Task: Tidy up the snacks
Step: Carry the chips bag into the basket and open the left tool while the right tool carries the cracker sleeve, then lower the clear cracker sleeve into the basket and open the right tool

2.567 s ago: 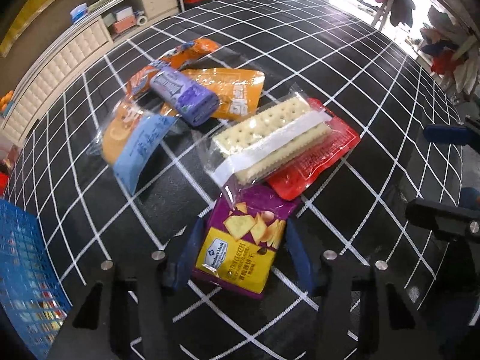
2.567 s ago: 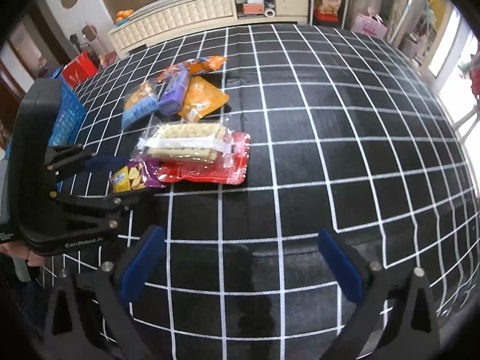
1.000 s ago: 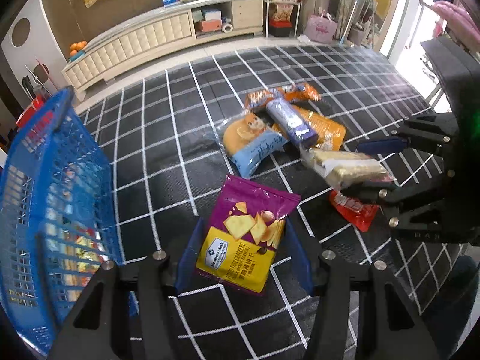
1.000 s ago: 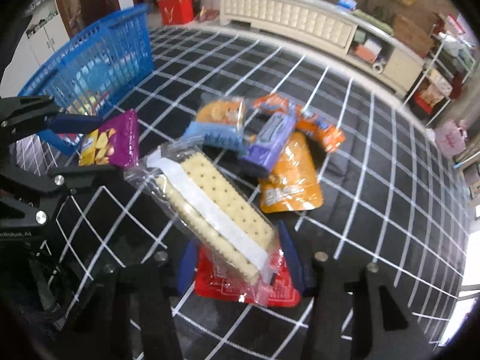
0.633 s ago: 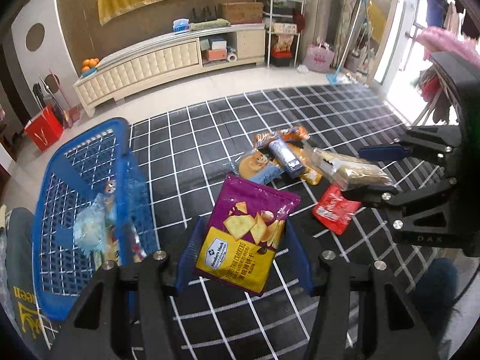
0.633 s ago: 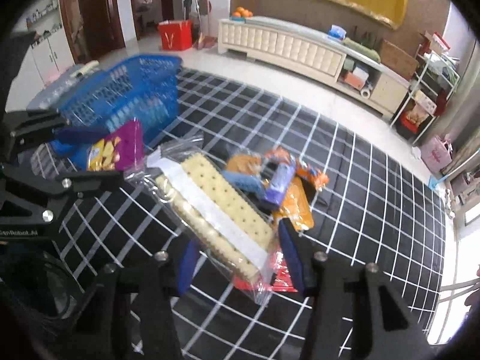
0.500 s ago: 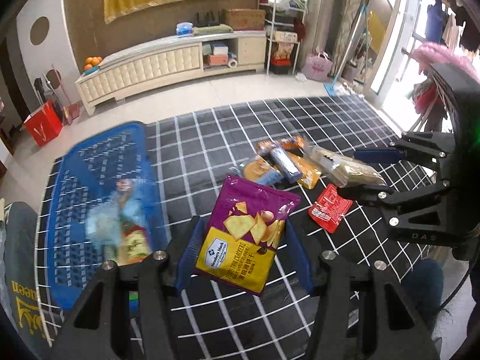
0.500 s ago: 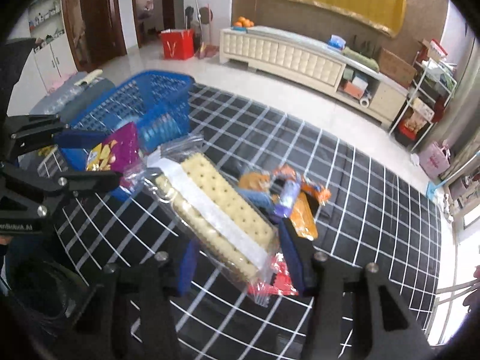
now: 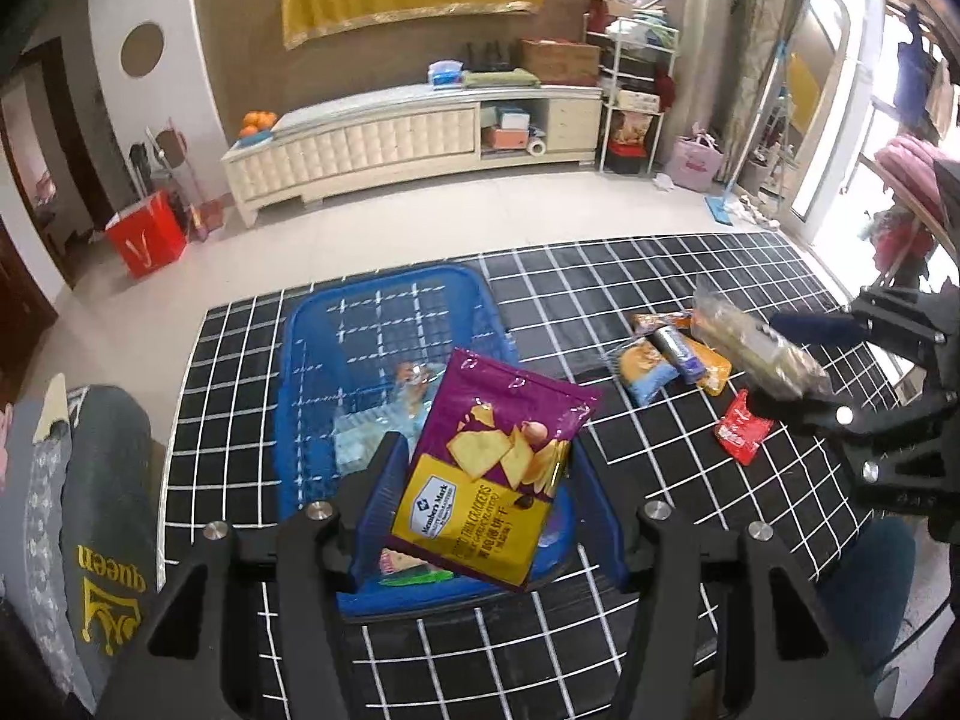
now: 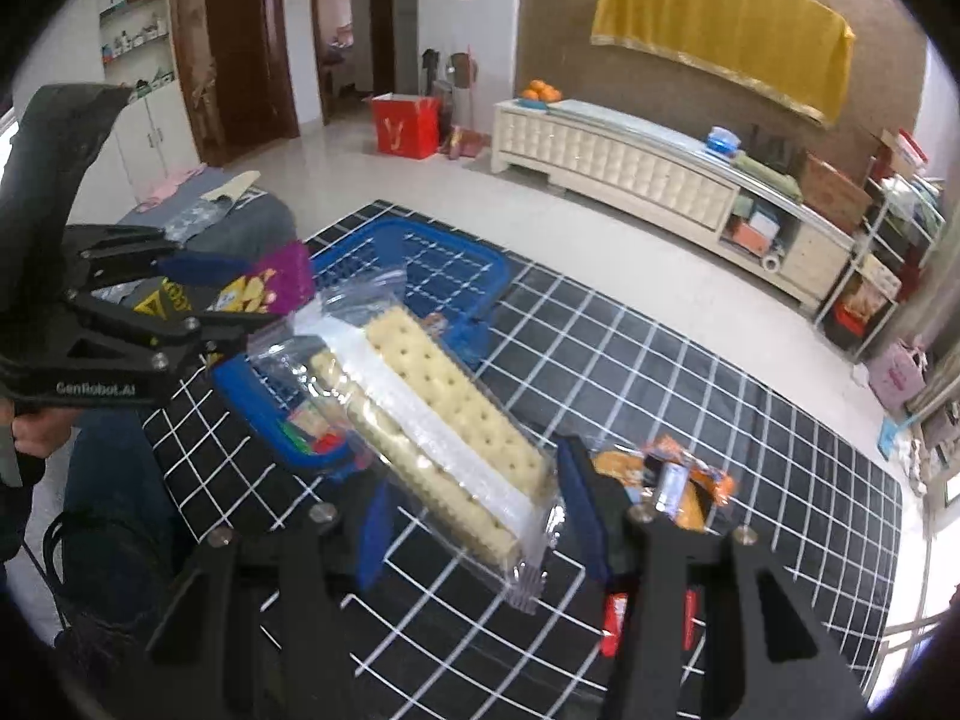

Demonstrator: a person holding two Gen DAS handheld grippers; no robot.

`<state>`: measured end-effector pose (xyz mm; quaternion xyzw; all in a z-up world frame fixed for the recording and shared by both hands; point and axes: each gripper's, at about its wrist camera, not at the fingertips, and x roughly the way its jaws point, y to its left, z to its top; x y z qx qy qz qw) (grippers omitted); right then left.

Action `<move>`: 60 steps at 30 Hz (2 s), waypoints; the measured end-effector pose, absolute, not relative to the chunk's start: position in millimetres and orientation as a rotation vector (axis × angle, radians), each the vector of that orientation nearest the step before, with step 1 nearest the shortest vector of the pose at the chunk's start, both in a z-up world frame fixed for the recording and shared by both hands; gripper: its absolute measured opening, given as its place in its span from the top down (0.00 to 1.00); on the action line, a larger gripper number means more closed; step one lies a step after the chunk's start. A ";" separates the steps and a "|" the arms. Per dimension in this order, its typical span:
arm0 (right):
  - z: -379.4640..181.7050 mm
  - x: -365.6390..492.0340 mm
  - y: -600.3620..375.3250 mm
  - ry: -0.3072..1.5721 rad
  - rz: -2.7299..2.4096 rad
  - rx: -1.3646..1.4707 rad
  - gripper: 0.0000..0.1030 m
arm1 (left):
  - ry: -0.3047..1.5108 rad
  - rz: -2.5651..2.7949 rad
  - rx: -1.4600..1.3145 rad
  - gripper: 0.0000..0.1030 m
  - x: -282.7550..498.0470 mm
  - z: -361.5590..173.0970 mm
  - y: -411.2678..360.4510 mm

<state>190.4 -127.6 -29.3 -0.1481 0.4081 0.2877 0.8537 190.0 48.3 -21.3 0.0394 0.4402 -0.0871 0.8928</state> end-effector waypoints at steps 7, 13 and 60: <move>-43.9 206.4 -97.6 0.884 0.618 -0.314 0.46 | 0.984 -0.178 0.042 0.49 211.1 -48.6 77.9; -67.0 218.9 -83.2 0.944 0.609 -0.333 0.46 | 1.043 -0.212 -0.019 0.49 236.1 -82.5 84.6; -98.6 308.9 50.1 1.056 0.571 -0.525 0.46 | 1.019 -0.142 -0.042 0.43 275.1 -69.0 194.5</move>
